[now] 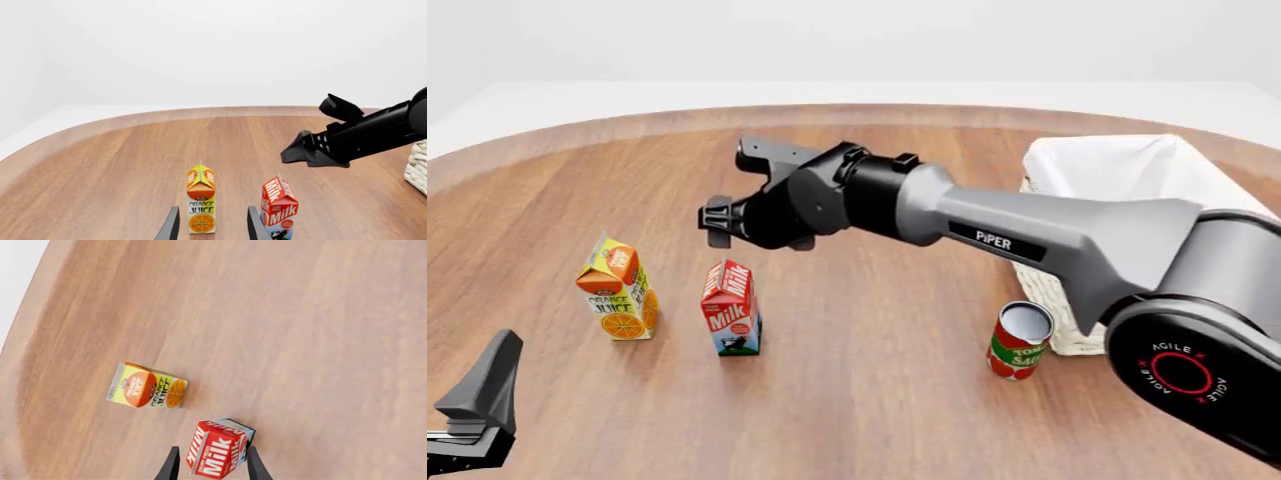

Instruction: Pick the milk and place it in the basket.

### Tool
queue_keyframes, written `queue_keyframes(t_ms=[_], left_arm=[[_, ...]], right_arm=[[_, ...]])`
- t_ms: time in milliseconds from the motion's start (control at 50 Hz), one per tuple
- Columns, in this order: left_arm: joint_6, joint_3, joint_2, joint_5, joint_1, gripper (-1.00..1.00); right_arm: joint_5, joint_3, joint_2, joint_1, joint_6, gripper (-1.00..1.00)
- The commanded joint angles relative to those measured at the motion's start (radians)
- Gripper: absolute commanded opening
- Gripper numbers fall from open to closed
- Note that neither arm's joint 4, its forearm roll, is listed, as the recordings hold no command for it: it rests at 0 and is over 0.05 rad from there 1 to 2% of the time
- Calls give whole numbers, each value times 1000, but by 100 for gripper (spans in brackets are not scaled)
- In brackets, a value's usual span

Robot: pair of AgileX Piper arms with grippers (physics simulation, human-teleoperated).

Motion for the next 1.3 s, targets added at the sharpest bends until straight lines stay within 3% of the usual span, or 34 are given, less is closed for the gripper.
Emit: queue_keyframes(t_ms=[20, 1300], left_arm=[[0, 0, 0, 0, 0, 100], [0, 0, 0, 0, 0, 100]], right_arm=[[-4, -6, 15, 4, 8, 100], [-41, 7, 69, 20, 47, 100]])
